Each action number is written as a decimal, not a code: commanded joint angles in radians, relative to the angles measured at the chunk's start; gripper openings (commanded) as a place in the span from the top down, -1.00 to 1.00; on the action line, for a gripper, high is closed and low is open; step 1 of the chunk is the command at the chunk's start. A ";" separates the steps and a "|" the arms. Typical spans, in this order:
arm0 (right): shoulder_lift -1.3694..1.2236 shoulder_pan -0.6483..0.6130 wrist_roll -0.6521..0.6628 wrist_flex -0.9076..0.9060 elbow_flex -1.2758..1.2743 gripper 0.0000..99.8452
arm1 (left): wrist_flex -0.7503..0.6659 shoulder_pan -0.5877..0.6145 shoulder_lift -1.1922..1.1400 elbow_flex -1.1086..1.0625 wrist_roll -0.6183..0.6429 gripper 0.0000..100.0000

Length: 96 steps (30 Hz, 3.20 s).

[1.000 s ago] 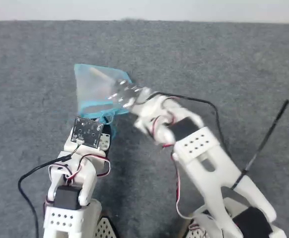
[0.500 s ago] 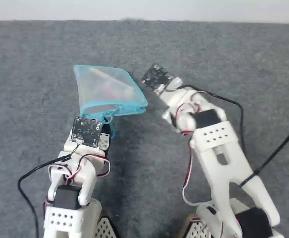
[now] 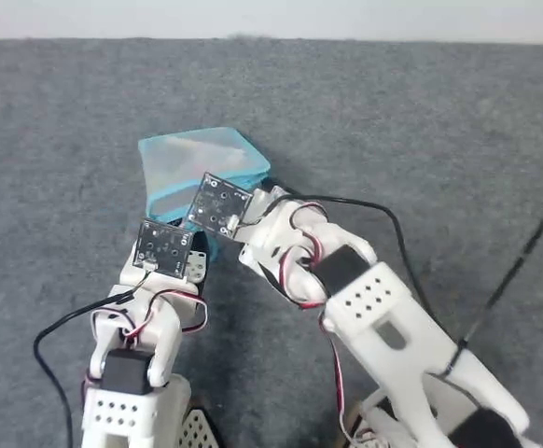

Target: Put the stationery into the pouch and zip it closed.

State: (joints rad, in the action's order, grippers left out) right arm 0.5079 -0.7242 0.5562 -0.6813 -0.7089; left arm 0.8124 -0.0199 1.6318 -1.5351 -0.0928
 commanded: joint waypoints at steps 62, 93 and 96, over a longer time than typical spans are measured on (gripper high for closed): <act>-0.262 0.150 0.118 0.101 0.130 0.99 | -0.009 0.035 0.015 0.042 -0.017 0.98; -0.053 0.401 -0.149 -0.496 0.146 0.54 | 0.078 -0.049 0.017 -0.073 -0.018 0.61; 0.061 0.395 -0.153 -0.590 0.144 0.41 | 0.097 -0.078 0.017 -0.071 -0.018 0.58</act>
State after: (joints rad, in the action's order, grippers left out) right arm 0.4296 -0.3330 0.4335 -1.1845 -0.5999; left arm 0.8784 -0.0614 1.6333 -1.6180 -0.1020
